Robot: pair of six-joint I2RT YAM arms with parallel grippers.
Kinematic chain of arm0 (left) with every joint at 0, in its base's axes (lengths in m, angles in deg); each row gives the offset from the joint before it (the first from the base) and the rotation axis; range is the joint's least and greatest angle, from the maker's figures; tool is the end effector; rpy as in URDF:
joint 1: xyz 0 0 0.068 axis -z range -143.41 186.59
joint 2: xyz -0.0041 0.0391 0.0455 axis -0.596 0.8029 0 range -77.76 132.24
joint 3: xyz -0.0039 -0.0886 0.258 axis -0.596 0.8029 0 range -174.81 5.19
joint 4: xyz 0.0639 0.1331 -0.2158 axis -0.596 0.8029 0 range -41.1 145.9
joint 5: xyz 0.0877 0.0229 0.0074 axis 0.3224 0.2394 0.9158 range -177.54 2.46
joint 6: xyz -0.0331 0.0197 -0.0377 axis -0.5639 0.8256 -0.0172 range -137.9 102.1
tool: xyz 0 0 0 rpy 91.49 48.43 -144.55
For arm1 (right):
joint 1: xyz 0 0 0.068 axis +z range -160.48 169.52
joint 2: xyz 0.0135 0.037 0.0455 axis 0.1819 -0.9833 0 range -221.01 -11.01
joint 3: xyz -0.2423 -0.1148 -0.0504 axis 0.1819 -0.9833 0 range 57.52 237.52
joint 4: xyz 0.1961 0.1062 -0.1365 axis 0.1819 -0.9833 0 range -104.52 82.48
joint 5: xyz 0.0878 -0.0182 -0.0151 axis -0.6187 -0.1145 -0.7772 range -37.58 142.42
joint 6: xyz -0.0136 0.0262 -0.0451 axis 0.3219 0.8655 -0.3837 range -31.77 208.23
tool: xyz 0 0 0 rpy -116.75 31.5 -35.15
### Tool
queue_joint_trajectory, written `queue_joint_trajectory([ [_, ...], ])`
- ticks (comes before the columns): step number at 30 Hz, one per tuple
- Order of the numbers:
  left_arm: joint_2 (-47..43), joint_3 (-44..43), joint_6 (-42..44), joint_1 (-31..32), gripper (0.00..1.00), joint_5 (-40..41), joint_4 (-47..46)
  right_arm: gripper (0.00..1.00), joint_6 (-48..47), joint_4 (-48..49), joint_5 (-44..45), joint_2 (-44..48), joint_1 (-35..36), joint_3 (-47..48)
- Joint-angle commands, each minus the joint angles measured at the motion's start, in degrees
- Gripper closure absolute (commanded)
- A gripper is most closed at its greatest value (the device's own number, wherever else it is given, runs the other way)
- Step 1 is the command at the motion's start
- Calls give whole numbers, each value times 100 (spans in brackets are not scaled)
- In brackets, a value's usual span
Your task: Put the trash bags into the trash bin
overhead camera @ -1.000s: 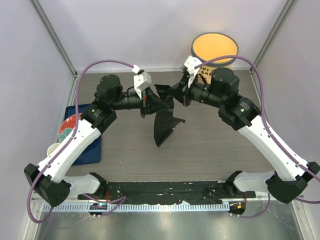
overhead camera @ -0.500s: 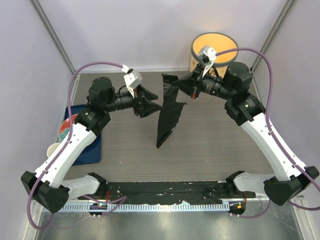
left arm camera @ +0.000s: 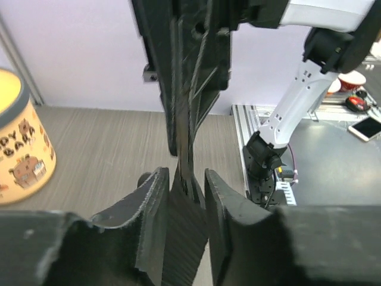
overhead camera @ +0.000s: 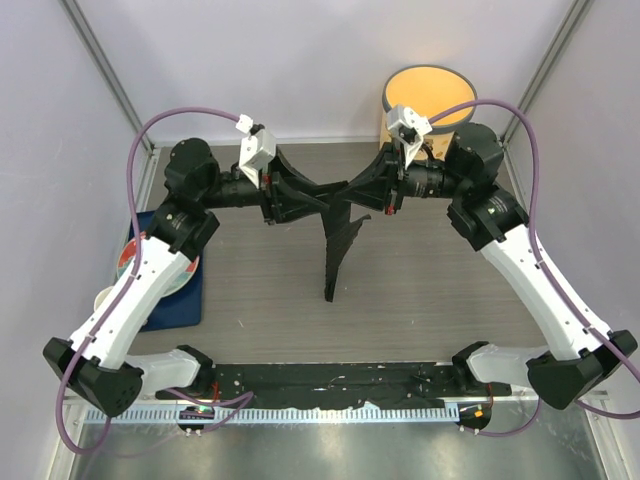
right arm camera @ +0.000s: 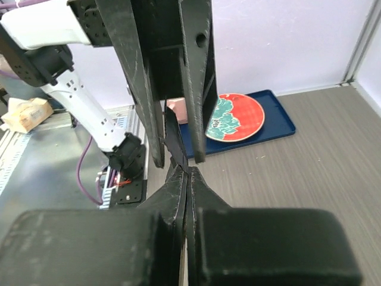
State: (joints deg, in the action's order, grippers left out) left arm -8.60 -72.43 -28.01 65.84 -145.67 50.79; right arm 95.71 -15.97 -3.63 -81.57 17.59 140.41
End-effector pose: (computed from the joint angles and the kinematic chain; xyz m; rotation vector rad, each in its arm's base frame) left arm 0.2049 -0.1495 0.4663 1.0960 1.2383 -1.2646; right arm 0.2088 0.1449 0.4797 -1.0698 1.2767 1.2066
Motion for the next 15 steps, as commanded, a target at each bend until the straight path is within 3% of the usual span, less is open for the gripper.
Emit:
queue_joint_trajectory([
  [1,70,-428,26,10,73,-752,-207,99,-63,-122,-459,-89,14,254],
  [3,106,-551,35,10,77,-735,-22,99,-194,-271,-337,-107,5,271],
  [6,132,-674,-139,10,100,-508,-31,99,-527,-508,-56,-72,14,271],
  [10,211,-666,-667,54,100,28,-128,99,-670,-509,349,-36,14,263],
  [15,290,-447,-1413,54,100,1037,-154,99,-555,-289,244,-45,23,245],
])
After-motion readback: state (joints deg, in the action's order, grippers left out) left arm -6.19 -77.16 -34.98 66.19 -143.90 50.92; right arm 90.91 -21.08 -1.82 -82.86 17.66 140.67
